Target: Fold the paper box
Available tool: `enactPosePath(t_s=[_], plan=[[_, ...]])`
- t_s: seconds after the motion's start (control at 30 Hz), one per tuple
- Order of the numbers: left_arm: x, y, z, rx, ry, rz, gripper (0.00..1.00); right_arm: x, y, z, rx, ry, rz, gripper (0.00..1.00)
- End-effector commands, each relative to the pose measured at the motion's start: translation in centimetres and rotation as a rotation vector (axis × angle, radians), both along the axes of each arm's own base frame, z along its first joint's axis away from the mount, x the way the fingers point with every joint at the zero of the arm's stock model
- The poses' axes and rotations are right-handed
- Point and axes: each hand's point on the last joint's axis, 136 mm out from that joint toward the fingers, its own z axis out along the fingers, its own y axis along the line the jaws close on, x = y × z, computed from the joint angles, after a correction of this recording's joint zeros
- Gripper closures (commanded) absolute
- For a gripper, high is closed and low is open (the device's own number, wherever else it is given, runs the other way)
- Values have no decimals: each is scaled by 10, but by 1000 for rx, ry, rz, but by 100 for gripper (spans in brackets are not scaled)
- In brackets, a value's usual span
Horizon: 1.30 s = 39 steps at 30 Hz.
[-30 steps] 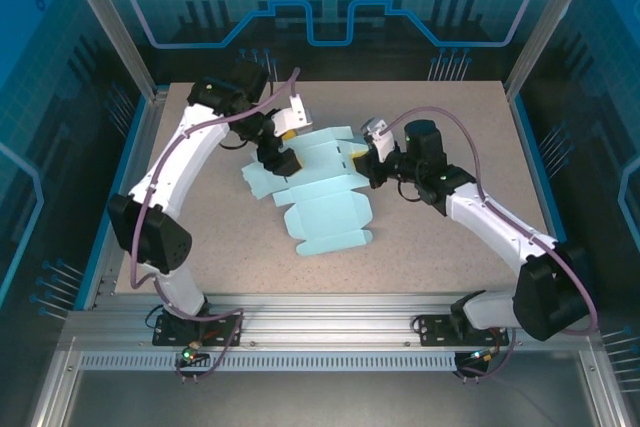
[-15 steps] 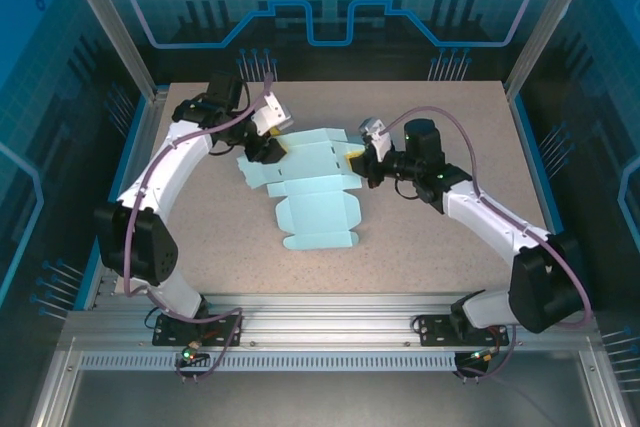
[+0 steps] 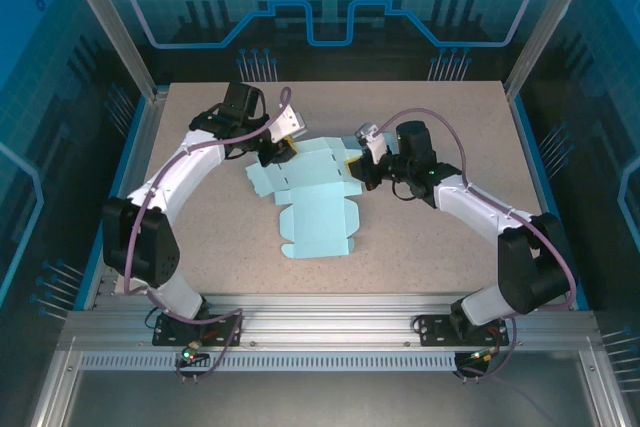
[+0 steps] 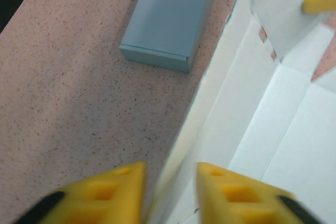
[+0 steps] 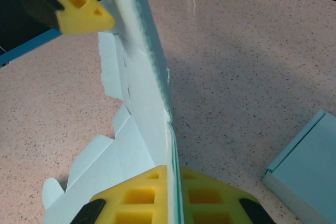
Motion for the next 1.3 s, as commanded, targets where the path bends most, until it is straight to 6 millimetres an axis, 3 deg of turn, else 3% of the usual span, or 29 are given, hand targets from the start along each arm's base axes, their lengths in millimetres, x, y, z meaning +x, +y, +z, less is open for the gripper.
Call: enactPosePath(t_s=[0.0, 0.2, 0.4, 0.53, 0.7, 0.9, 1.07, 1.13, 1.27], plan=[[3, -4, 10, -16, -52, -6, 59, 7, 4, 22, 50, -57, 28, 100], [7, -4, 4, 20, -15, -27, 63, 7, 4, 22, 50, -56, 28, 100], [7, 12, -25, 128, 34, -1, 66, 6, 1, 20, 48, -52, 23, 100], [8, 19, -34, 146, 54, 14, 66, 6, 0, 22, 50, -53, 27, 100], [17, 21, -26, 115, 10, 45, 79, 7, -2, 18, 44, -46, 19, 100], [24, 19, -11, 72, -46, 92, 84, 15, -11, 6, 7, -5, -59, 100], [24, 9, -11, 102, -168, 160, 95, 22, -33, -15, -51, 85, -230, 83], [26, 4, -10, 122, -244, 208, 94, 22, -44, -22, -73, 116, -304, 72], [27, 1, -12, 169, -344, 270, 94, 14, -66, -28, -106, 183, -427, 57]])
